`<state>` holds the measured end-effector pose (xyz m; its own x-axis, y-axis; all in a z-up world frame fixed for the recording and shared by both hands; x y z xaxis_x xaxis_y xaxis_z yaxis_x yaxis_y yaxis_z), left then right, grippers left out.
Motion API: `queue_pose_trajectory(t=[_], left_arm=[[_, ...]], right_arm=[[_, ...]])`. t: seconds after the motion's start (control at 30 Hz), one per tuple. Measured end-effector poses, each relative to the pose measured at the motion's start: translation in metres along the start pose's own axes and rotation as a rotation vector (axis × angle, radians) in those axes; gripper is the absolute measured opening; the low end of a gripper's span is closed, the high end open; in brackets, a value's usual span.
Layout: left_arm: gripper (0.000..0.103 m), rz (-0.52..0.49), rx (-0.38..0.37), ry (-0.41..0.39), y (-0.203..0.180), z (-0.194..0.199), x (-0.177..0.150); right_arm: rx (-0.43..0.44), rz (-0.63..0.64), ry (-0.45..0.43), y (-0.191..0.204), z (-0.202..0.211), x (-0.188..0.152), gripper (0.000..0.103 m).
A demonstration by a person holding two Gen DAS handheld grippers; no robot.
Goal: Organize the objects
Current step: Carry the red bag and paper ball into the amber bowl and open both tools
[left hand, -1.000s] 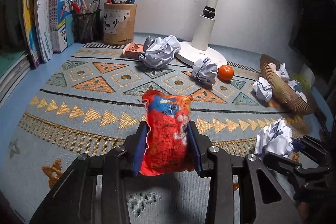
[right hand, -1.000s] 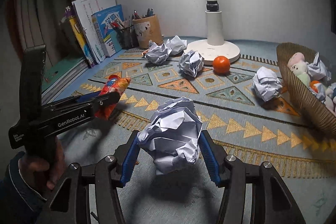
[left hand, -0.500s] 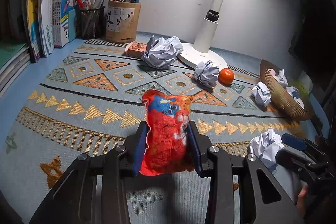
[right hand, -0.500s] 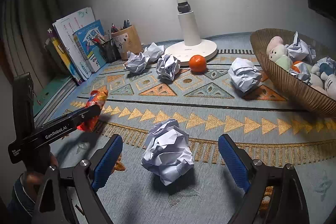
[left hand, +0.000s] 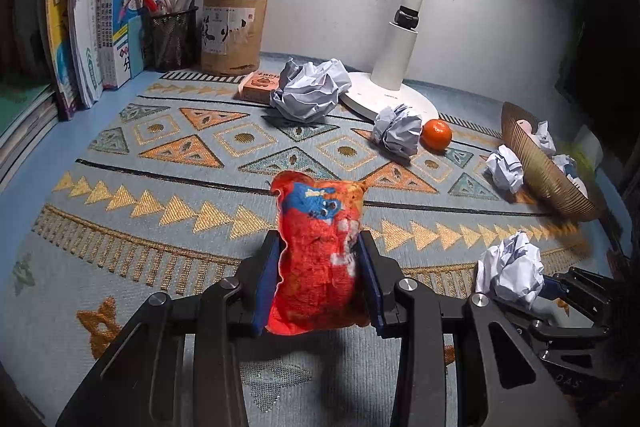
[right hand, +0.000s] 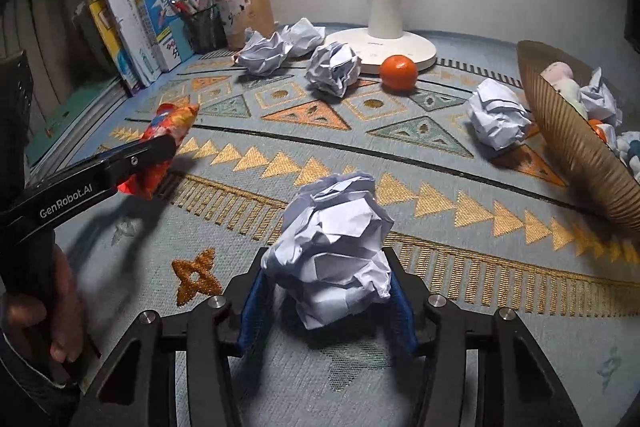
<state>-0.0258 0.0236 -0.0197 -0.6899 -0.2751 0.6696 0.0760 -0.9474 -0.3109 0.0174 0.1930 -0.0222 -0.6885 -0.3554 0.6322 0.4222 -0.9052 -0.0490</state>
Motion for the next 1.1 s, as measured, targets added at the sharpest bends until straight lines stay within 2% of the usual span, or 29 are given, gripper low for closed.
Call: queue_pose_trajectory(t=[0.13, 0.23, 0.27, 0.33, 0.47, 0.53, 0.6, 0.67, 0.73, 0.77, 0.83, 0.9, 0.93, 1.03, 1.1], left_arm=[[0.034, -0.026, 0.009, -0.005, -0.004, 0.001, -0.001], [0.034, -0.071, 0.020, 0.014, -0.020, 0.003, -0.001], [0.034, -0.079, -0.004, 0.019, -0.031, 0.006, 0.001], [0.033, -0.110, -0.078, -0.002, -0.065, 0.016, 0.011], [0.033, -0.203, -0.241, -0.058, -0.156, 0.033, 0.039], [0.033, -0.248, -0.315, -0.058, -0.202, 0.032, 0.048], [0.033, -0.287, -0.355, -0.058, -0.237, 0.026, 0.054], [0.033, -0.285, -0.394, -0.031, -0.253, 0.021, 0.058], [0.035, -0.265, -0.408, -0.024, -0.245, 0.022, 0.060], [0.043, -0.245, -0.398, -0.027, -0.232, 0.022, 0.060], [0.045, -0.185, -0.318, -0.053, -0.195, 0.021, 0.061], [0.045, -0.133, -0.231, -0.061, -0.153, 0.018, 0.060], [0.045, -0.097, -0.190, -0.055, -0.131, 0.016, 0.059], [0.043, -0.033, -0.104, 0.019, -0.078, 0.003, 0.051], [0.046, 0.013, -0.116, 0.123, -0.061, -0.011, 0.035]], right_arm=[[-0.023, -0.033, -0.125, -0.009, 0.025, 0.003, 0.048], [0.037, -0.102, -0.201, -0.024, 0.043, 0.005, 0.048], [0.063, -0.137, -0.211, -0.033, 0.048, 0.005, 0.048], [0.053, -0.187, -0.237, -0.055, 0.067, 0.007, 0.048], [-0.026, -0.261, -0.361, -0.119, 0.128, 0.024, 0.048], [-0.097, -0.303, -0.413, -0.156, 0.155, 0.031, 0.048], [-0.139, -0.335, -0.442, -0.190, 0.169, 0.035, 0.048], [-0.127, -0.355, -0.433, -0.212, 0.170, 0.035, 0.048], [-0.042, -0.341, -0.411, -0.212, 0.163, 0.031, 0.049], [-0.019, -0.328, -0.406, -0.207, 0.159, 0.027, 0.049], [-0.030, -0.305, -0.382, -0.197, 0.148, 0.019, 0.049], [-0.089, -0.305, -0.334, -0.198, 0.131, 0.012, 0.049], [-0.093, -0.314, -0.312, -0.201, 0.122, 0.010, 0.049], [-0.029, -0.370, -0.315, -0.207, 0.111, 0.004, 0.048], [-0.015, -0.379, -0.324, -0.206, 0.109, 0.002, 0.048]])
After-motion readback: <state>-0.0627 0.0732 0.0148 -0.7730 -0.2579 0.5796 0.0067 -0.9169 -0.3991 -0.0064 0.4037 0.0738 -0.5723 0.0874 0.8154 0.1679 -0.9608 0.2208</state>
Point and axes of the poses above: each gripper's, at about its wrist camera, not at the fingertips, and z roughly against the way its jaws point, y to its left, x to its top, the point moved 6 cm from there along -z, roughly the way its jaws point, and after that the axes turned 11 degrees about z, right-handed, at the moved point
